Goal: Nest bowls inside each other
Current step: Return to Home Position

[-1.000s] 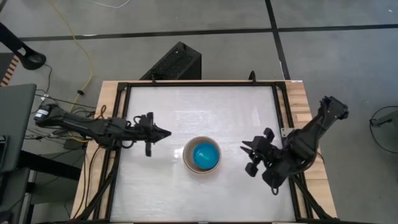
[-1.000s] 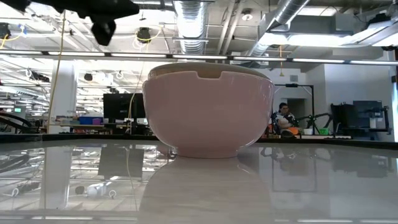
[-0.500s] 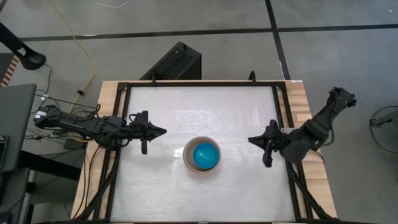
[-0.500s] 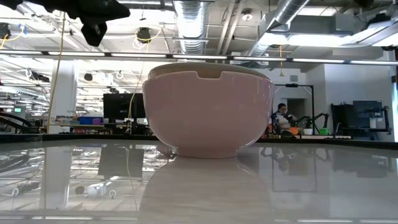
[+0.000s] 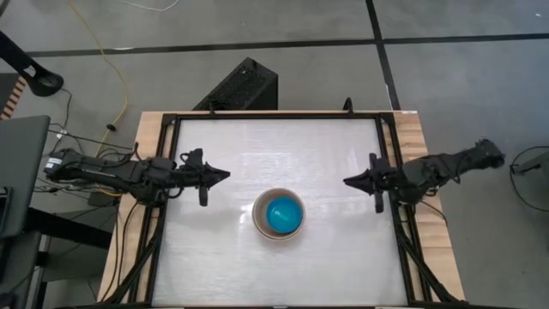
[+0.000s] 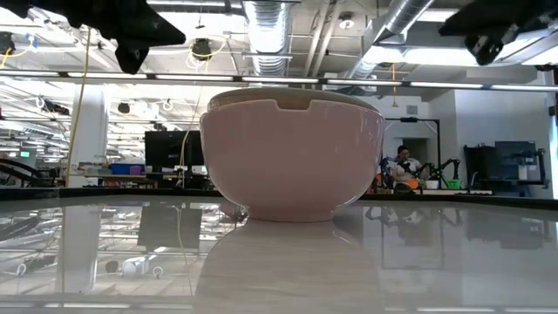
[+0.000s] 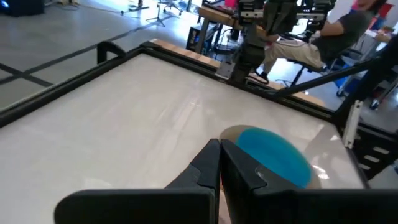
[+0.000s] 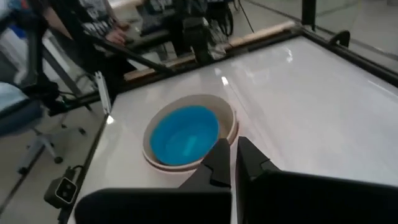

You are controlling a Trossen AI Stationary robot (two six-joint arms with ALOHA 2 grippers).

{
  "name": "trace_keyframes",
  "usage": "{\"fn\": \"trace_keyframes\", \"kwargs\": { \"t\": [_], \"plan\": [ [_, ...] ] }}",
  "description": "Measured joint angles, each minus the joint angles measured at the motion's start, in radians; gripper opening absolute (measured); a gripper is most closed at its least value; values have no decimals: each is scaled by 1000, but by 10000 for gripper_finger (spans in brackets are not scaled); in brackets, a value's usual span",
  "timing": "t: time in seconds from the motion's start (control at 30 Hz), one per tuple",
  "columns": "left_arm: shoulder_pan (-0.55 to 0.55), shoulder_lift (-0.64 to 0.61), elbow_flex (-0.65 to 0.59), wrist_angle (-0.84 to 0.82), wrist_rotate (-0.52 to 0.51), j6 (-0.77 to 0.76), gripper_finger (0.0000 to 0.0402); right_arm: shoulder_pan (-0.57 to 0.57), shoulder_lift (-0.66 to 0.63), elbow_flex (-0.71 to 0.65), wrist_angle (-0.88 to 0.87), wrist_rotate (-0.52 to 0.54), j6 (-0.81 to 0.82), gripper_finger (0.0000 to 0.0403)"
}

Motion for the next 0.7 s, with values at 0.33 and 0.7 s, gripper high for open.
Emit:
{"fn": "trace_keyframes", "kwargs": {
  "t": [0.33, 0.7],
  "plan": [
    [173, 0, -72, 40, 130, 92, 0, -194, -131, -173, 121, -179, -86, 0],
    [292, -1, -292, 329, 276, 69, 0, -317, -142, -320, 219, -338, -87, 0]
  ]
}}
